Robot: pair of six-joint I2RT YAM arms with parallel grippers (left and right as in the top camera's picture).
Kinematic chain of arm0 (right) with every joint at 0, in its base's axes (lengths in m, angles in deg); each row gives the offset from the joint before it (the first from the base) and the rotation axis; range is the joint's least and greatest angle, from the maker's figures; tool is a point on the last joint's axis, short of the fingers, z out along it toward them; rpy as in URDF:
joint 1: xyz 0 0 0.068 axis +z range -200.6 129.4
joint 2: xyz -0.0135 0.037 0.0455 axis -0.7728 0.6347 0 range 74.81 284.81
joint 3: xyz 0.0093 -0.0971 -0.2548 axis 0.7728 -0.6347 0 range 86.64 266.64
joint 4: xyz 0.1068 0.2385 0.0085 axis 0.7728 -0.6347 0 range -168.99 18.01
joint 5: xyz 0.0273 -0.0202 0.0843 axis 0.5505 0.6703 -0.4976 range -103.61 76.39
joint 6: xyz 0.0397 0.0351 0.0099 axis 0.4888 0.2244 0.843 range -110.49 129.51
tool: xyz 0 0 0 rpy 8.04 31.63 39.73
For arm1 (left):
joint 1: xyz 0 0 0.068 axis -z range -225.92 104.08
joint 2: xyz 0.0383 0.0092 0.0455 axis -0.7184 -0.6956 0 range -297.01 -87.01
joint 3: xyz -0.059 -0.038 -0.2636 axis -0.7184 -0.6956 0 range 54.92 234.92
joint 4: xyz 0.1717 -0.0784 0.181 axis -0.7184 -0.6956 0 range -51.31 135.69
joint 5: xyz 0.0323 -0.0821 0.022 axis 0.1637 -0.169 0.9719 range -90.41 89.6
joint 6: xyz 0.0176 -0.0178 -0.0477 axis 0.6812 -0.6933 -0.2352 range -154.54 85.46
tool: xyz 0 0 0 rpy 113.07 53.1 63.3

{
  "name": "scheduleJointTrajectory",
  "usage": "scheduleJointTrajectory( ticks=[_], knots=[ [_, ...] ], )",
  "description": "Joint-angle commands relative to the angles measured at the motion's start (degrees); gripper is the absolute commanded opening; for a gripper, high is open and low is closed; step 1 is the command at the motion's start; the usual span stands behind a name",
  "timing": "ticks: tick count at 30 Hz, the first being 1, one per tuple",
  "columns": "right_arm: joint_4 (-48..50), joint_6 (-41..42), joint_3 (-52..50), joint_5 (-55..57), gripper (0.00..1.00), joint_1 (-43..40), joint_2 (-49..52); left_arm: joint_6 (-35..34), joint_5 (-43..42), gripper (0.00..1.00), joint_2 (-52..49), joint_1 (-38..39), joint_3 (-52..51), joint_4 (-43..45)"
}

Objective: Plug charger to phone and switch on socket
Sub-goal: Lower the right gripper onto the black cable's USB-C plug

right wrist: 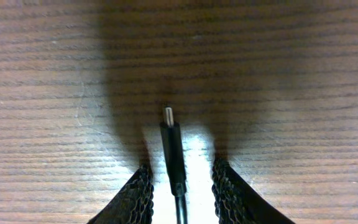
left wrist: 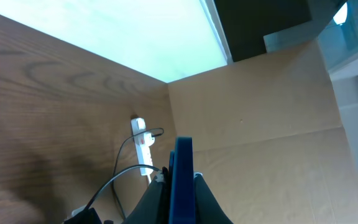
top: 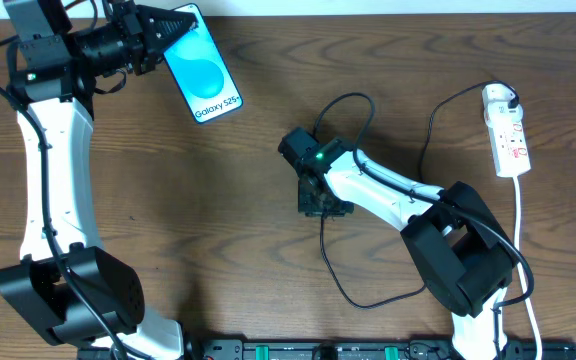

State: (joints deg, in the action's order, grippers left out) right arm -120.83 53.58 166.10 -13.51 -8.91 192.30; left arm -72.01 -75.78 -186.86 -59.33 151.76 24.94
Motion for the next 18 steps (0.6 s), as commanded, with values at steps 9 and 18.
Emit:
scheduleJointTrajectory(
  ticks=[9,18],
  knots=[
    [0.66,0.04,0.5,1.07,0.02,-0.2,1.05,0.0,-2.21,0.07,0.63,-0.13,0.9,0.26],
    [0.63,-2.27,0.81,-3.19,0.01,-1.44,1.05,-0.02,-2.23,0.08,0.63,-0.2,0.9,0.31]
  ],
)
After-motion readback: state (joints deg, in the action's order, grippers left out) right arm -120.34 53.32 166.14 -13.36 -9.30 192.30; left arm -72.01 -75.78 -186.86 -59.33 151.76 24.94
